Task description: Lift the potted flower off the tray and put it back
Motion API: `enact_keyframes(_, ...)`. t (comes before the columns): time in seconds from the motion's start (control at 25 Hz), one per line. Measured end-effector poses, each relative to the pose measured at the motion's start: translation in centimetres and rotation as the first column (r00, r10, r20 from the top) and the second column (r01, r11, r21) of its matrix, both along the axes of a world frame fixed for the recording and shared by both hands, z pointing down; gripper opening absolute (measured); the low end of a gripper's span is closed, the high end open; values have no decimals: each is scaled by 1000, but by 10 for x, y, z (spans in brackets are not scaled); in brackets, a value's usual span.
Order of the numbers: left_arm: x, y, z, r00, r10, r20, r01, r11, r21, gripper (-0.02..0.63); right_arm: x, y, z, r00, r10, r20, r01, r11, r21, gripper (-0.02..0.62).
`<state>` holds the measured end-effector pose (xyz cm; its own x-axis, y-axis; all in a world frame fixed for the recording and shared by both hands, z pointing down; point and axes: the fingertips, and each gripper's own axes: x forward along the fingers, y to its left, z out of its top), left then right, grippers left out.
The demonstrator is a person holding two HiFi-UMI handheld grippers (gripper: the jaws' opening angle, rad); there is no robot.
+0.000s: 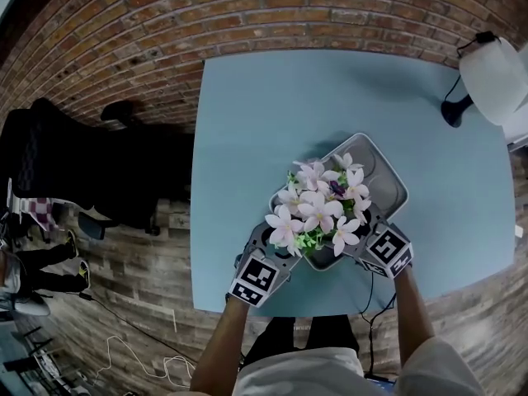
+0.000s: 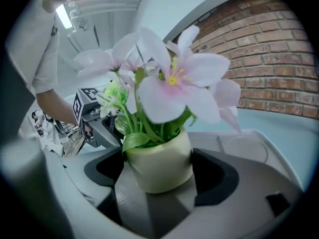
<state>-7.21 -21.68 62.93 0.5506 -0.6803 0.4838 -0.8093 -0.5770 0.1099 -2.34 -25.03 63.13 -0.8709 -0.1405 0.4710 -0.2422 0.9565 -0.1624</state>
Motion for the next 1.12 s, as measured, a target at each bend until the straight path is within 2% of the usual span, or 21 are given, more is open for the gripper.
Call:
enact_keyframes(0.44,-7,-7,-1,996,-62,-65,64,998,28,322,-9,-5,0,999,29,17,-29,1000,6,451)
enact_keyframes(0.76,-7,-3,-4,996,-52,-66,54,998,30,324,-9,-1,-7,998,59,36,-58,998,-24,451)
enact_keyframes(1.12,-6,2,-25,998,-19,-67,23,998,53,324,-7,6,-30,993,104,48,-105,994,9,451)
